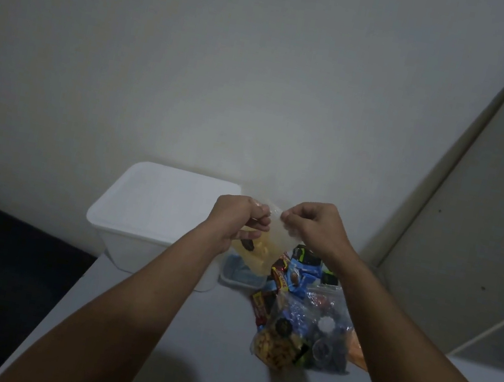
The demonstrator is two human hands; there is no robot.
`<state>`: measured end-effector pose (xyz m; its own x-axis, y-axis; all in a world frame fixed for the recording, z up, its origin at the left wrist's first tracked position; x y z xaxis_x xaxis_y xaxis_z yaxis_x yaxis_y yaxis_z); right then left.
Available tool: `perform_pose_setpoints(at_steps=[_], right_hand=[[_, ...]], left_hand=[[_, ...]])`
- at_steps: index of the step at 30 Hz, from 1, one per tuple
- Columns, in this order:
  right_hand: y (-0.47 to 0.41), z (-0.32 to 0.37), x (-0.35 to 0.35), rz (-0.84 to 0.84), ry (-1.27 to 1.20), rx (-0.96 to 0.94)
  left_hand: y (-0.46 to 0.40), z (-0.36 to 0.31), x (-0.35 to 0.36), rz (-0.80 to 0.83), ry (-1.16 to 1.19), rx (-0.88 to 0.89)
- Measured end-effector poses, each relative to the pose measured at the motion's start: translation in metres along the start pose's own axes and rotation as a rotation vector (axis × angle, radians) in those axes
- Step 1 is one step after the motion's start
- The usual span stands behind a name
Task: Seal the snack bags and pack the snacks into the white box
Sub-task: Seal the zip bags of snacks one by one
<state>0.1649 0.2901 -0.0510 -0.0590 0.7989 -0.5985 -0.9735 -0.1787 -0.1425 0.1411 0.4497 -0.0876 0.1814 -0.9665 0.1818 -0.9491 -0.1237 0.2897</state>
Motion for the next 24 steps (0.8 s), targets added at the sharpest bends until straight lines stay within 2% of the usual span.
perform_pose_setpoints(at_steps=[5,9,15,17,21,24], right_hand=[[0.002,0.002,0.006,-0.034,0.079,-0.046],[0.006,0.013,0.008,-0.056,0.219,-0.15],[0.005,0.015,0.012,0.006,0.253,-0.177],[0.004,0.014,0.012,0.024,0.258,-0.178],[0.0,0.008,0.012,0.077,0.232,-0.145],[-0.001,0.001,0.013,0.126,0.22,-0.119]], left_hand=[[0.002,0.005,-0.006,-0.033,-0.002,-0.012],[0.002,0.008,-0.024,-0.165,0.025,-0.016],[0.002,0.004,-0.059,-0.344,0.072,0.059],[-0.001,-0.001,-0.061,-0.312,0.005,0.123],[0.0,-0.007,-0.047,-0.062,-0.157,0.186],[0.006,-0.008,-0.051,-0.028,-0.292,0.286]])
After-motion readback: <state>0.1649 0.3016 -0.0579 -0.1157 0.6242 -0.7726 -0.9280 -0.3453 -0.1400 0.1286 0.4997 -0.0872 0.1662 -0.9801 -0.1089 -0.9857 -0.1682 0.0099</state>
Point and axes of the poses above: each hand's wrist, its own y-axis away from the middle knuckle, its own x-axis out of the palm, z = x × y, the point moved 10 cm from there along -y, towards the middle knuckle, and after that the axes turned 10 degrees about y, right-handed, at the moved point
